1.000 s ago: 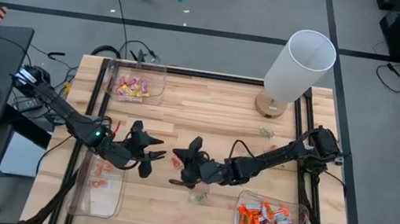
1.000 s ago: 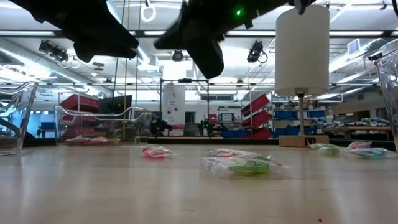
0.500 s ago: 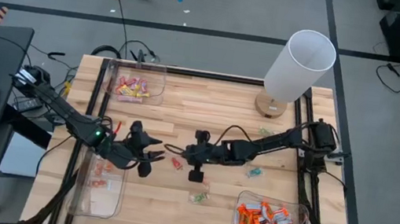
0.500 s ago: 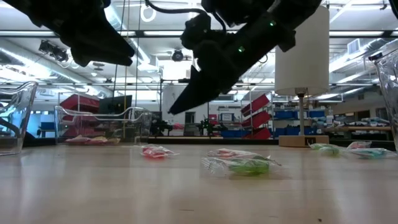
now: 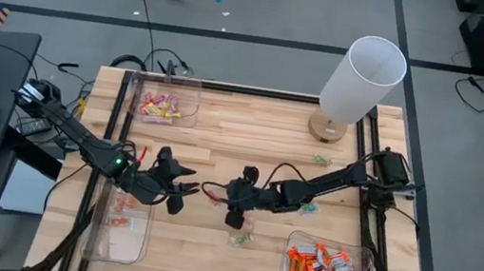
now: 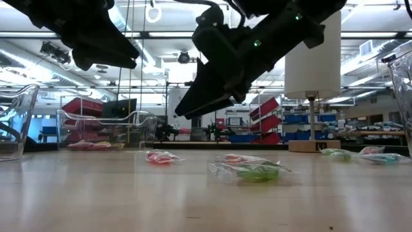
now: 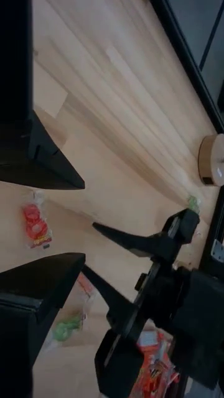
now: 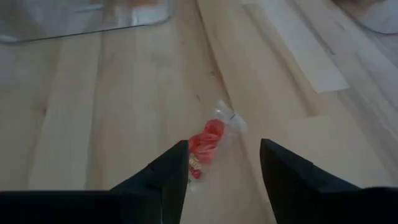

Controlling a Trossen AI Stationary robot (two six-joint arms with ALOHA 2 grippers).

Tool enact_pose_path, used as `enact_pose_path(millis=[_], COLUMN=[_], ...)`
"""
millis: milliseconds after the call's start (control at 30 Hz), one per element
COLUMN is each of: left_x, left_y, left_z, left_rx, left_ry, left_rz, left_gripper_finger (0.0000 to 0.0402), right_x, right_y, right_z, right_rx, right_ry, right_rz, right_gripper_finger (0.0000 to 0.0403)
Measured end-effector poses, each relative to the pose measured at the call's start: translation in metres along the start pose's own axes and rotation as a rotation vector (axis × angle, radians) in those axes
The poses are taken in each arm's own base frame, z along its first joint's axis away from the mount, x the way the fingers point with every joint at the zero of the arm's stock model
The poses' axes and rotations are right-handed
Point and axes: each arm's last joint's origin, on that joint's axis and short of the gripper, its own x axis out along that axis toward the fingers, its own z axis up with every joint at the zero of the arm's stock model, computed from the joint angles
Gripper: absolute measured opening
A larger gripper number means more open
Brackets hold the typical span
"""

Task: Sort candy
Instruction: Put the orange gummy into the bottom left transparent bin

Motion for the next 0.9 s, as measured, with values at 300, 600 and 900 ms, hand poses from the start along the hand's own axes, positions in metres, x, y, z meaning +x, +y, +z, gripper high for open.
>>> enact_pose_path(millis=[300, 600, 900], left_x=[-0.009, -0.021, -0.026], left_y=[-0.010, -0.020, -0.024], left_z=[-0.007, -0.015, -0.015], left_rx=[-0.021, -0.061, -0.076], left_ry=[0.003, 0.020, -0.015], left_rz=[-0.073, -0.145, -0.158], left_gripper_finger=[0.0179, 0.0179, 0.0179], right_x=[0.012, 0.008, 0.015], right_y=[0.021, 0.033, 0.035], right_z=[-0.023, -0.026, -0.027], right_rx=[0.031, 0.059, 0.076], right_ry=[0.006, -0.032, -0.077], right_rz=[-0.028, -0.052, -0.049], right_gripper_finger=[0.0184, 0.0186, 0.0188])
